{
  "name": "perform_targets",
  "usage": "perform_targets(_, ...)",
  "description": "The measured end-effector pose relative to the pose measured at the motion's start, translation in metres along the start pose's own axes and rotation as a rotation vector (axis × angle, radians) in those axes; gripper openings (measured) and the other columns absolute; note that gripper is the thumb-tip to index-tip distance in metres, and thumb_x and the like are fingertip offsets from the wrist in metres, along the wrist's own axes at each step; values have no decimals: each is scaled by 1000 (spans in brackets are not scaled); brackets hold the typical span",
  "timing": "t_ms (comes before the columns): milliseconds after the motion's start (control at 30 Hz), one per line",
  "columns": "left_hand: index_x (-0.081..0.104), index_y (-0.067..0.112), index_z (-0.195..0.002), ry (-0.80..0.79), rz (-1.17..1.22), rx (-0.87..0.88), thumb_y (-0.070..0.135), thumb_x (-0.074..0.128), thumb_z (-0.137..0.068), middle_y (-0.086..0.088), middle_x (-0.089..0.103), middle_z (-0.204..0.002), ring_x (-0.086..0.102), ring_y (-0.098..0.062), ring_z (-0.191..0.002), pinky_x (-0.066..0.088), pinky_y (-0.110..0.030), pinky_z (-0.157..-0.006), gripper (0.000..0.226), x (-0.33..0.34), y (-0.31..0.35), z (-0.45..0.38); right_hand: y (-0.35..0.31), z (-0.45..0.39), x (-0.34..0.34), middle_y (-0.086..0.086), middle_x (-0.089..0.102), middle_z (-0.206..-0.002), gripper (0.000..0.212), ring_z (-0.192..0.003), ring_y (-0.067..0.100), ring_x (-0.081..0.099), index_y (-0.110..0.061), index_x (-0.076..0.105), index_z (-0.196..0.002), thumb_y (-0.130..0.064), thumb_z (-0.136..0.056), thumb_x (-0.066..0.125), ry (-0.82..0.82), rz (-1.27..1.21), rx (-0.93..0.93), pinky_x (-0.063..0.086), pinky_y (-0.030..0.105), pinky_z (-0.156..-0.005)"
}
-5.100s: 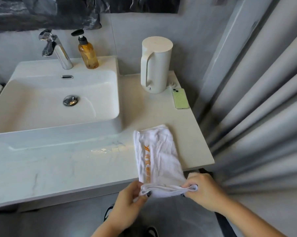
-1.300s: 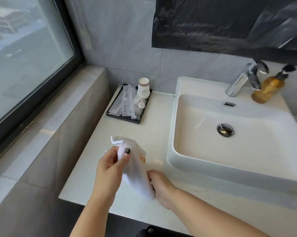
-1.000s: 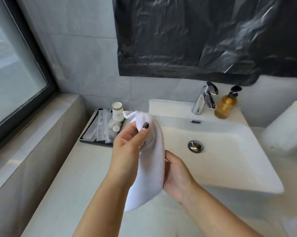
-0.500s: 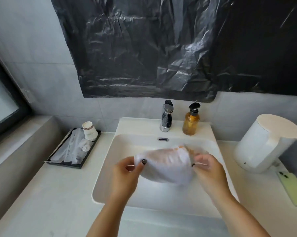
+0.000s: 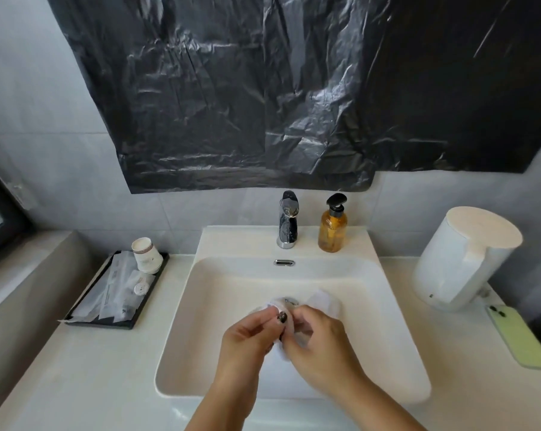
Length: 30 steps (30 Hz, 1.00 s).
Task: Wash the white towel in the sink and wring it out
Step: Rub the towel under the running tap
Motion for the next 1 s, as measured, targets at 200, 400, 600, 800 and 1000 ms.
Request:
perform_targets(200,72,-3,-95,25,49,87,2,70,-86,-8,72,-90,66,-16,-80,49,-22,-70,10,1,39,-16,-42,-30,-15,-15,55,-52,26,-54,9,47,-35,55,-52,-48,-73,46,4,62,-72,37,21,-53)
perform_targets(400,74,14,-64,-6,118,161,5,71,-85,-3,71,-84,65,-11,-75,51,-23,-75,23,2,67,-22,-42,-52,-25,9,73,-85,35,-75,13,62,-43,76,-85,-12,-93,61,-74,-106,-5,45,31,-70)
perform_targets(600,67,-5,-85,96,166,61,-6,59,-90,-26,71,-88,68,-30,-86,54,-36,-86,10,-24,59,-30,-14,-61,-42,27,66,-83,20,-76,16,57,-10,74,-85,-21,-87,58,-27,-160,114,53,51,-87)
perform_targets(800,56,4,-80,231,350,24,-2,39,-94,-13,55,-80,53,-21,-69,43,-32,-67,23,-94,59,-57,14,-71,-115,16,69,-92,21,-88,31,64,-8,66,-96,-1,-96,46,294,-350,348,52,38,-75)
perform_targets(1000,50,9,-88,154,-275,198,36,85,-70,-4,55,-70,54,-13,-57,42,-25,-51,48,-128,94,-74,-15,-90,-160,2,64,-85,16,-81,21,59,-18,62,-84,-21,-79,76,37,237,178,45,25,-65)
Point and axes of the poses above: each hand's wrist, its own z-axis away from the middle knuckle, its own x-axis out of the palm, y = z × x, the point moved 7 cm from there along -z, towards the middle knuckle
